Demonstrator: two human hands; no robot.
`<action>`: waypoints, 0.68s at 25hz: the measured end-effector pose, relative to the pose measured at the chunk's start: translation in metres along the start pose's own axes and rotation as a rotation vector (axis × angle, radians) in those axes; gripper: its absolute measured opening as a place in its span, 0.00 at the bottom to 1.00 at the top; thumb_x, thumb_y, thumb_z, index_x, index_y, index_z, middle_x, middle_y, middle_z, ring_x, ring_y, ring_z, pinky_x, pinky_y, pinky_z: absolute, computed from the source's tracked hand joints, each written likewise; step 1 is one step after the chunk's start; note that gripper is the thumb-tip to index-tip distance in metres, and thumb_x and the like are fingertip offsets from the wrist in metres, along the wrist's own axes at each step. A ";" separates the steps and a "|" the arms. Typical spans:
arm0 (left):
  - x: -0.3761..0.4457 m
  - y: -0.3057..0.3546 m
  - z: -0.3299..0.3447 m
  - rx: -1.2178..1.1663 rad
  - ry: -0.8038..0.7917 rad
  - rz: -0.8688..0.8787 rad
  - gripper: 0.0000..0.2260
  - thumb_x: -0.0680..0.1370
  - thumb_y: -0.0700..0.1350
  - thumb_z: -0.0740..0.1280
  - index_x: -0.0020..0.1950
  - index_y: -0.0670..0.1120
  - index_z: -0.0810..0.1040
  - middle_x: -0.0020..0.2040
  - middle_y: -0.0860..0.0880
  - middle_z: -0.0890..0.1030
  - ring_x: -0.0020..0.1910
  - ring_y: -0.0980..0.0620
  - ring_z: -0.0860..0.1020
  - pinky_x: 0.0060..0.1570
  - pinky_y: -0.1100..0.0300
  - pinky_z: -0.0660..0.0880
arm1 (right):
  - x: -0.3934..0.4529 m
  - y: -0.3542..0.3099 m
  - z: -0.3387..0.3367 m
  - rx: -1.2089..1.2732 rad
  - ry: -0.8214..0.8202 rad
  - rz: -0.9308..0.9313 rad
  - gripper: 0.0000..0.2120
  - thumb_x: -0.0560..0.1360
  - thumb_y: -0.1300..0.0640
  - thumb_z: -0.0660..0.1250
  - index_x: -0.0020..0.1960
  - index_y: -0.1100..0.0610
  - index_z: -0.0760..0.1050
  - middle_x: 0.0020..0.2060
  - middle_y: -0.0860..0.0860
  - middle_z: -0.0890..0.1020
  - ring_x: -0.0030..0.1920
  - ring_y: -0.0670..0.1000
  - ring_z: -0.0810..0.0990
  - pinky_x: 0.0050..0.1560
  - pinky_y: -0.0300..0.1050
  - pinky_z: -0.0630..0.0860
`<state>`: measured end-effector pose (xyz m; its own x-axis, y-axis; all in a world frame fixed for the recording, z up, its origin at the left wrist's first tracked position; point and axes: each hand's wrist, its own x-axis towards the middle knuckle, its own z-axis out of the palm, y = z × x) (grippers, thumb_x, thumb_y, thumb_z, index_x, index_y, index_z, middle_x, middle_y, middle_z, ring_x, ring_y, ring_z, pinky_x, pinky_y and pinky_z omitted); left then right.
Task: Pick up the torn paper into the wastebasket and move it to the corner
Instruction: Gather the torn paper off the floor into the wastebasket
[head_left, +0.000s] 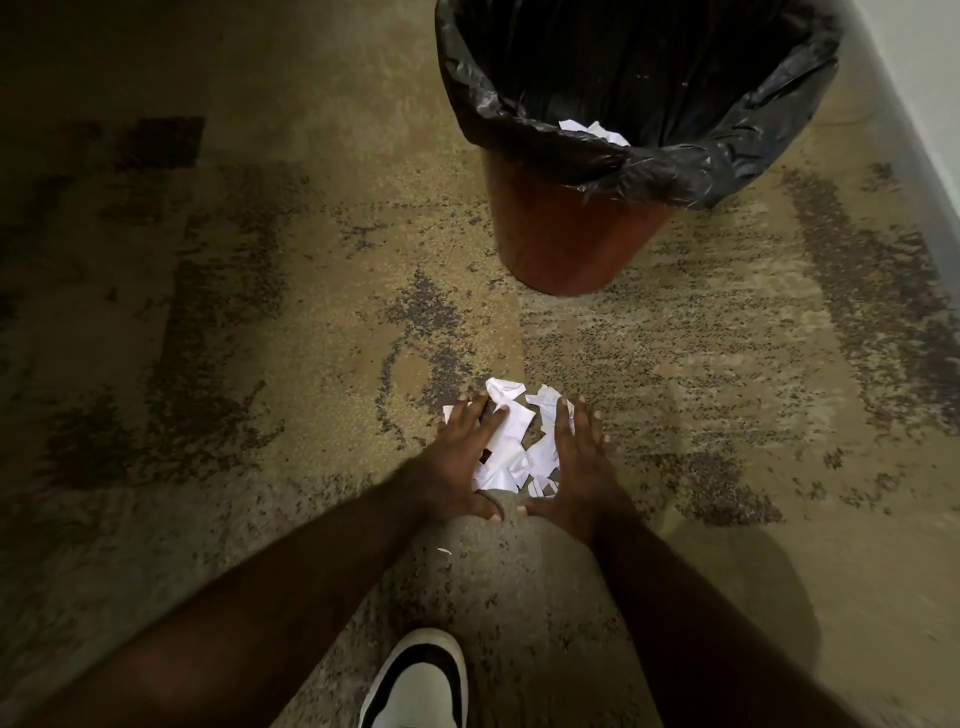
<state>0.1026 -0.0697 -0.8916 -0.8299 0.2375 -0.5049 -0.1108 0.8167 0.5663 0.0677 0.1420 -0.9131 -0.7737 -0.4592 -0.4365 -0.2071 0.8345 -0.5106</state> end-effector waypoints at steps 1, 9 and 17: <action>0.001 0.001 0.003 -0.004 0.019 0.008 0.58 0.63 0.57 0.79 0.79 0.51 0.41 0.80 0.49 0.38 0.75 0.52 0.33 0.74 0.47 0.47 | 0.001 -0.002 0.001 0.021 0.010 0.006 0.67 0.55 0.17 0.57 0.77 0.52 0.30 0.81 0.57 0.40 0.81 0.61 0.37 0.79 0.60 0.44; 0.008 0.009 0.006 -0.092 0.194 0.100 0.35 0.73 0.49 0.64 0.77 0.37 0.56 0.77 0.37 0.56 0.78 0.43 0.52 0.76 0.48 0.55 | 0.013 -0.038 0.003 0.228 0.002 -0.039 0.55 0.66 0.30 0.59 0.82 0.55 0.41 0.82 0.55 0.45 0.82 0.58 0.42 0.80 0.56 0.45; 0.011 0.027 -0.004 -0.246 0.284 0.104 0.26 0.71 0.37 0.61 0.70 0.35 0.70 0.68 0.36 0.73 0.68 0.41 0.72 0.67 0.73 0.57 | 0.020 -0.048 0.004 0.352 0.111 0.007 0.31 0.77 0.69 0.67 0.78 0.64 0.62 0.78 0.61 0.61 0.78 0.58 0.62 0.73 0.26 0.57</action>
<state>0.0879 -0.0469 -0.8790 -0.9581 0.1288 -0.2559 -0.1177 0.6375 0.7614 0.0646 0.0920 -0.9002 -0.8387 -0.4016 -0.3678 0.0025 0.6725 -0.7401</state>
